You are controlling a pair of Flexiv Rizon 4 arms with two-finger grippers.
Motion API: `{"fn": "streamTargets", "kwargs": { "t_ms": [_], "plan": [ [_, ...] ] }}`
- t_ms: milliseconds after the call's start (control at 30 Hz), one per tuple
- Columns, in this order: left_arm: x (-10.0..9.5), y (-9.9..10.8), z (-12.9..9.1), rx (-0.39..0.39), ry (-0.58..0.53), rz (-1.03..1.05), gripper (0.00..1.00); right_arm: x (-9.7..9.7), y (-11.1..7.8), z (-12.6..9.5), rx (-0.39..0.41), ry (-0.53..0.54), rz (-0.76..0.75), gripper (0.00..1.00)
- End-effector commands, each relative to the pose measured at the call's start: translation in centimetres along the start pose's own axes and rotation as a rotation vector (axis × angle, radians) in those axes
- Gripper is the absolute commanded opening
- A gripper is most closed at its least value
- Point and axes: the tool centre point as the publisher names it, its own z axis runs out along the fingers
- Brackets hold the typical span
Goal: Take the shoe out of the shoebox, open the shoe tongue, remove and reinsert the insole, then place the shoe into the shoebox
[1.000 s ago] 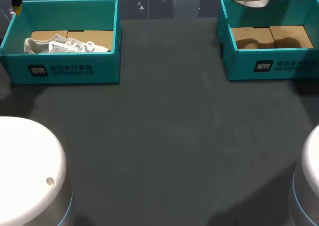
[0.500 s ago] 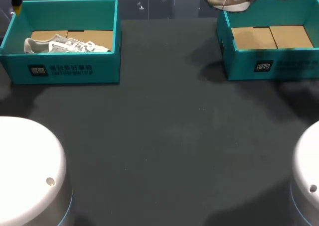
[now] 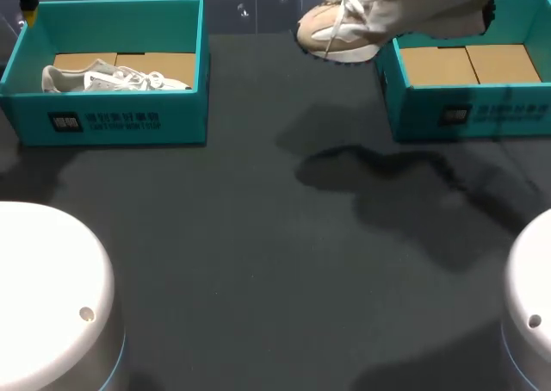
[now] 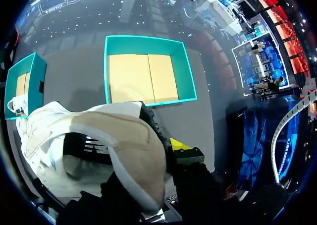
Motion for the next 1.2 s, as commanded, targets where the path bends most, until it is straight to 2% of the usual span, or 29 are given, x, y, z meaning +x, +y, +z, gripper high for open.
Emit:
{"fn": "streamTargets", "kwargs": {
  "t_ms": [33, 567, 633, 1100, 1200],
  "plan": [
    [0.0, -0.1, -0.1, -0.001, 0.002, 0.001, 1.00, 0.8, -4.0, -0.1, -0.127, 0.011, 0.016, 0.00],
    [0.0, -0.1, -0.1, -0.001, 0.002, 0.001, 1.00, 0.8, -4.0, -0.1, -0.127, 0.011, 0.016, 0.00],
    [0.0, -0.1, -0.1, -0.001, 0.002, 0.001, 1.00, 1.5, -5.0, 0.3, -0.095, -0.037, 0.020, 0.00],
    [0.0, -0.1, -0.1, -0.001, 0.002, 0.001, 1.00, 8.9, -15.5, 5.6, -0.023, -0.020, 0.016, 0.00],
    [0.0, -0.1, -0.1, -0.001, 0.002, 0.001, 1.00, 8.9, -15.5, 5.6, -0.023, -0.020, 0.016, 0.00]
  ]
}}
